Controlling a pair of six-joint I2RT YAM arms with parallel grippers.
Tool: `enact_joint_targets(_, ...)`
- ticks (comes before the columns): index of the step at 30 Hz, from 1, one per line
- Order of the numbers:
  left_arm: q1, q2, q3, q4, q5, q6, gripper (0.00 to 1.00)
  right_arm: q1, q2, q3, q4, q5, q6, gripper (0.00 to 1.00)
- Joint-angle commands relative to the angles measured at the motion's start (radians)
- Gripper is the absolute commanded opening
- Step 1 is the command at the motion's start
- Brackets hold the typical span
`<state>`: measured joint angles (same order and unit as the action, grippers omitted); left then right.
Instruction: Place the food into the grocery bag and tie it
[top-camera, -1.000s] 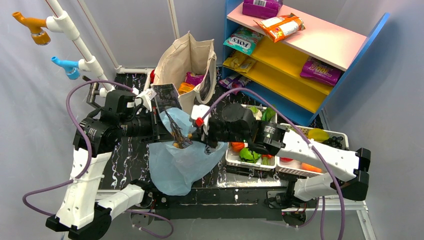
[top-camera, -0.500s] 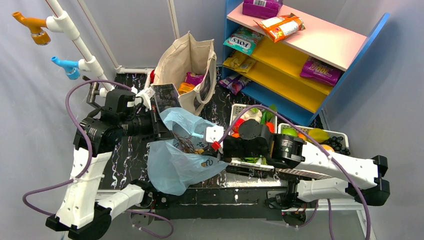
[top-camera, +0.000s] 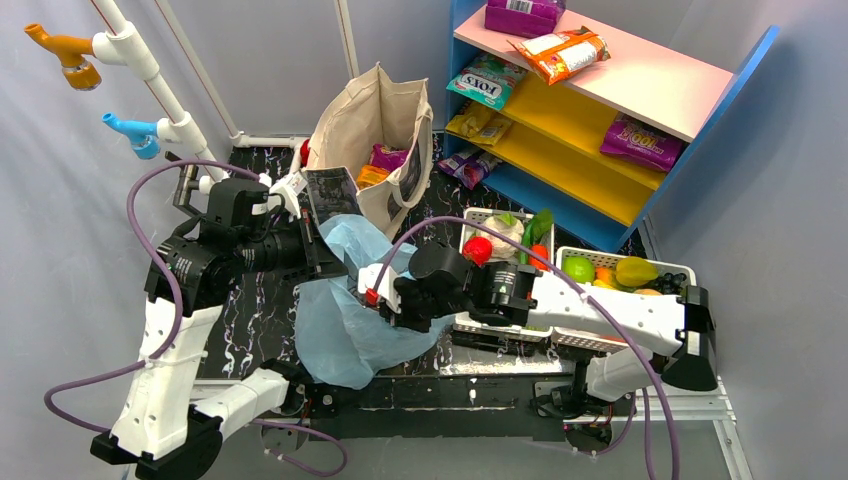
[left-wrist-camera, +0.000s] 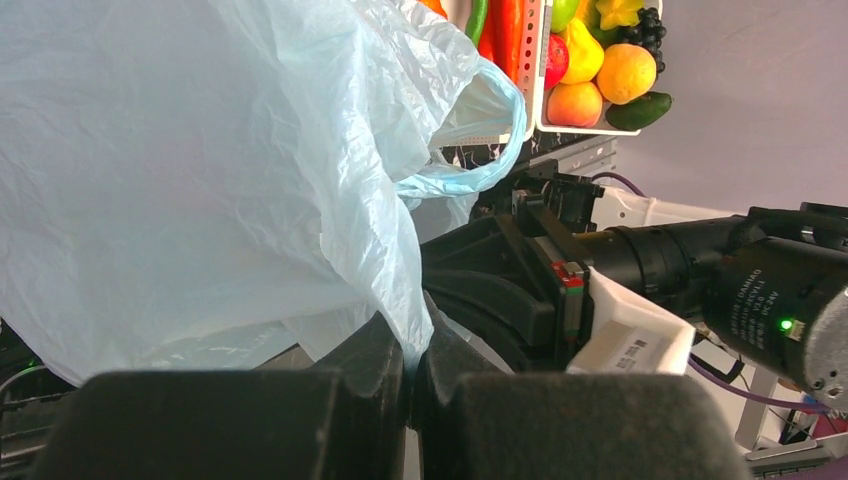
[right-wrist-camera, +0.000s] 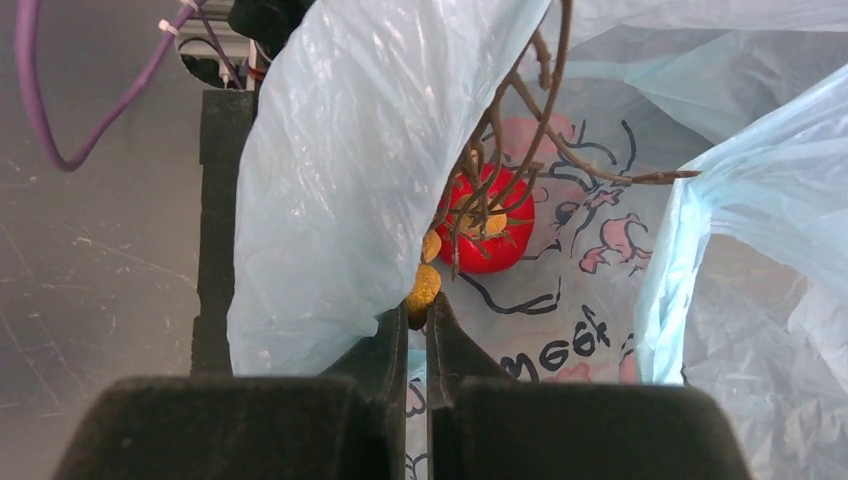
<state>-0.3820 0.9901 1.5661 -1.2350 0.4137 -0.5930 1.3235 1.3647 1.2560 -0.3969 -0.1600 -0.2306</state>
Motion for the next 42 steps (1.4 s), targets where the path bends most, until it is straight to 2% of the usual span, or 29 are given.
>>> enact_joint_targets(1,-0.005,-0.007,0.02,0.001,-0.003,-0.004,0.0,0.005,0.052,0.1,-0.014,0.039,-0.027,0.25)
enact_joint_targets(2,-0.004,-0.009,0.015,0.004,-0.001,-0.006,0.0,0.005,0.077,0.138,-0.034,0.063,-0.012,0.53)
enact_joint_targets(3,-0.004,-0.01,0.01,0.006,0.001,-0.007,0.0,0.005,0.099,0.189,-0.067,0.085,-0.004,0.76)
enact_joint_targets(4,-0.005,-0.012,0.008,0.007,0.002,-0.006,0.0,0.005,0.12,0.237,-0.1,0.103,-0.003,0.79)
enact_joint_targets(8,-0.005,-0.016,0.001,0.005,-0.002,-0.005,0.0,0.005,0.124,0.351,-0.154,0.154,0.008,0.83)
enact_joint_targets(13,-0.005,-0.013,0.002,0.001,-0.007,-0.001,0.0,0.005,0.018,0.29,-0.061,0.229,0.042,0.85)
enact_joint_targets(17,-0.005,-0.016,0.006,-0.007,-0.016,0.005,0.0,-0.008,-0.072,0.196,-0.025,0.368,0.165,0.85)
enact_joint_targets(23,-0.005,-0.021,-0.011,0.001,-0.006,0.007,0.0,-0.048,-0.158,0.082,-0.011,0.373,0.278,0.79)
enact_joint_targets(26,-0.004,-0.031,-0.018,0.008,0.01,0.013,0.0,-0.054,-0.154,0.072,0.006,0.423,0.282,0.74)
enact_joint_targets(29,-0.004,-0.046,-0.031,-0.005,0.014,0.023,0.0,-0.071,-0.134,0.062,0.047,0.418,0.268,0.74)
enact_joint_targets(34,-0.005,-0.085,-0.071,-0.023,0.011,0.028,0.0,-0.107,0.015,0.152,0.037,0.445,0.287,0.8)
enact_joint_targets(38,-0.005,-0.114,-0.095,-0.03,0.001,0.023,0.0,-0.116,0.133,0.252,0.023,0.424,0.266,0.8)
enact_joint_targets(40,-0.004,-0.126,-0.103,-0.031,-0.003,0.021,0.0,-0.118,0.172,0.285,0.026,0.408,0.246,0.73)
enact_joint_targets(42,-0.005,-0.138,-0.106,-0.045,-0.011,0.022,0.0,-0.12,0.193,0.312,0.029,0.418,0.234,0.52)
